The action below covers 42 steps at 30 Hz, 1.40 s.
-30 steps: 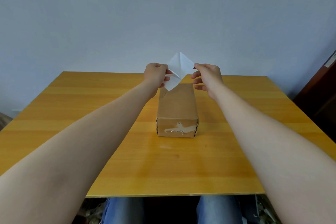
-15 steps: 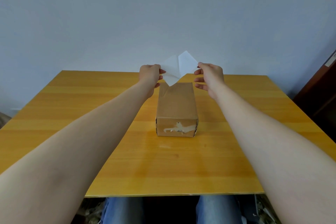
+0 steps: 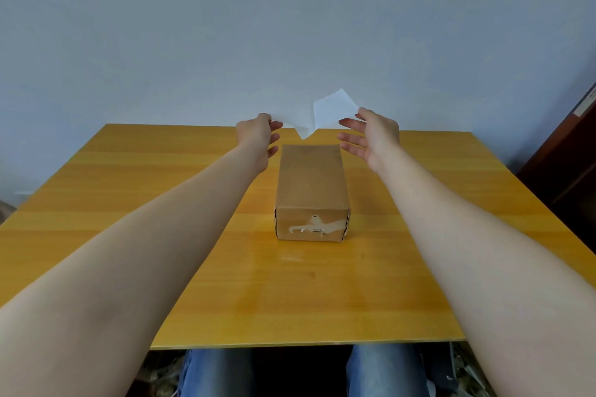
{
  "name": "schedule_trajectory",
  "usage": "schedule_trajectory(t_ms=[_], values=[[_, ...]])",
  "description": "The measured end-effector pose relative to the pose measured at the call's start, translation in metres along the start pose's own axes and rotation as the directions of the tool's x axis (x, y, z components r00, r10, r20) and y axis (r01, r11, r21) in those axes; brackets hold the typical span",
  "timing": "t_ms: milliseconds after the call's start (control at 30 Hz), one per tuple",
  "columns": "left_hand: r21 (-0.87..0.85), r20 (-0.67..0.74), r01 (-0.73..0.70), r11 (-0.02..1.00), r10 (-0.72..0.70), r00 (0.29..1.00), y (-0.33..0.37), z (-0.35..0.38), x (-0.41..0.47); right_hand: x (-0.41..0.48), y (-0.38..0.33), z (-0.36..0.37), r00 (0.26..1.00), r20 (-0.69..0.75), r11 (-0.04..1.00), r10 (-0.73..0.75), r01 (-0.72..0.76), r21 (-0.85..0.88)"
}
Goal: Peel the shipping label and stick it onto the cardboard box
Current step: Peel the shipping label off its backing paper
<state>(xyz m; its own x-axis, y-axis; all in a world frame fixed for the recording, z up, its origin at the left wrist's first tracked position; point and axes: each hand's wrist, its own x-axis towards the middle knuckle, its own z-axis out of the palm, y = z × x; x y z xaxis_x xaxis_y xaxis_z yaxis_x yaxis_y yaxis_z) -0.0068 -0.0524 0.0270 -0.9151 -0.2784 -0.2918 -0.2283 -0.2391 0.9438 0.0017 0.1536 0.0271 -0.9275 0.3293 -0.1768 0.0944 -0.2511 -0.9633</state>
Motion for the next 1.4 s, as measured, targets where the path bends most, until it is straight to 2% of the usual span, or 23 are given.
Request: schedule_trajectory(t_ms=[1100, 1400], values=[[-0.084, -0.194, 0.017, 0.996, -0.033, 0.981, -0.013, -0.03, 0.024, 0.002, 0.006, -0.007, 0.992, -0.122, 0.992, 0.022, -0.007, 0.127], [-0.11, -0.233, 0.03, 0.994, -0.055, 0.971, -0.009, -0.035, 0.024, 0.003, 0.011, -0.005, 0.993, -0.116, 0.99, 0.034, -0.017, 0.138]])
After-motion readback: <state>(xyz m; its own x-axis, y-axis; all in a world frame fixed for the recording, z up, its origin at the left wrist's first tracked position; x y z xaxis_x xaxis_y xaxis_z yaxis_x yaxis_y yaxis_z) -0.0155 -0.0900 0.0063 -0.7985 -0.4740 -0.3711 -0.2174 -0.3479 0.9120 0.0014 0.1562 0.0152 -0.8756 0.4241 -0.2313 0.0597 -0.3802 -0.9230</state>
